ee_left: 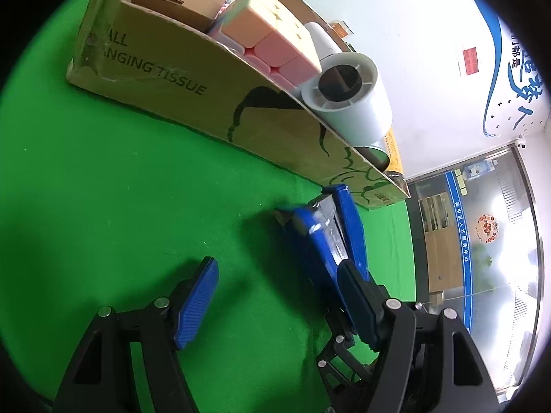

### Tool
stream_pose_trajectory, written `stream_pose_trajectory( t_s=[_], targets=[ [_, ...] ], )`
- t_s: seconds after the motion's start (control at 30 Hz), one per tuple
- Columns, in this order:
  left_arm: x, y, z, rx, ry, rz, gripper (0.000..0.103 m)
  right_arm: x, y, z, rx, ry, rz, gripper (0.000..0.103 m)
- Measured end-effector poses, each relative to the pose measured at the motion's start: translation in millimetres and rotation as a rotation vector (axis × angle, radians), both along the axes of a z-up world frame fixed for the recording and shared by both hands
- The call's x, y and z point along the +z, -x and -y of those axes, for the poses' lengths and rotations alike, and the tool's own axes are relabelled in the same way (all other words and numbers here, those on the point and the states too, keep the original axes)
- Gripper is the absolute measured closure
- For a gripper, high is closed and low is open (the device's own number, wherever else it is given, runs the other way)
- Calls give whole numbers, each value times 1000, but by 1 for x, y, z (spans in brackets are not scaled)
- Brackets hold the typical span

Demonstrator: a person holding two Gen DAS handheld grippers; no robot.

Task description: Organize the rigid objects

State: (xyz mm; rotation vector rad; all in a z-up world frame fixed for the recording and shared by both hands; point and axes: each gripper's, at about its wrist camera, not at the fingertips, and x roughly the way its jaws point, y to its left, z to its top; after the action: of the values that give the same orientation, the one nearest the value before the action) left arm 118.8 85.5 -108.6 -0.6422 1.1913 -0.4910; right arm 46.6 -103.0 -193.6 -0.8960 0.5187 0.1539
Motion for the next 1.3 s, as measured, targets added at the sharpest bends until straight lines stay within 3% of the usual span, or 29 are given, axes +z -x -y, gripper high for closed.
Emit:
stream_pose_trajectory(
  t_s=[0.03,0.07,0.1,0.13,0.17,0.2,0.33,0.43,0.5,0.57,0.63,0.7,1.0,1.13,1.17,1.2,1.3],
  targets=[
    [1,0,2,-5,-2,3,32,-1,4,-3,14,16,11,68],
    [2,0,4,-15,-2,5,32,3,10,-4,48,-18,-3,56],
    [2,1,4,-24,-4,5,32,11,17,-2,87,-109,-38,45],
    [3,2,5,-35,-5,3,32,19,20,2,105,-191,-65,23],
    [3,2,7,-41,-5,2,32,29,24,8,122,-298,-98,12],
    [4,2,14,-43,-8,0,32,38,25,15,132,-393,-130,12],
    [-1,2,19,-33,-14,-24,32,45,-4,37,34,-648,-344,11],
    [0,4,26,-32,-22,-24,32,39,-9,39,36,-669,-457,18],
    [1,6,31,-33,-34,-25,32,31,-13,31,28,-636,-468,23],
    [4,8,39,-20,-73,-15,31,21,-16,25,23,-603,-481,35],
    [6,11,47,-13,-100,-3,25,17,-15,21,15,-612,-467,40],
    [9,13,58,-17,-140,15,22,18,-13,18,-6,-618,-453,54],
    [14,21,85,-40,-284,59,22,23,-4,14,-125,-737,-474,54],
    [16,19,85,-35,-266,48,24,27,-8,14,-145,-823,-521,54],
    [16,20,86,-39,-289,54,32,28,-8,15,-144,-845,-530,54],
    [15,18,86,-54,-302,66,32,29,-7,15,-145,-857,-535,54],
    [14,18,85,-60,-294,72,32,29,-10,10,-134,-838,-522,55]
  ],
)
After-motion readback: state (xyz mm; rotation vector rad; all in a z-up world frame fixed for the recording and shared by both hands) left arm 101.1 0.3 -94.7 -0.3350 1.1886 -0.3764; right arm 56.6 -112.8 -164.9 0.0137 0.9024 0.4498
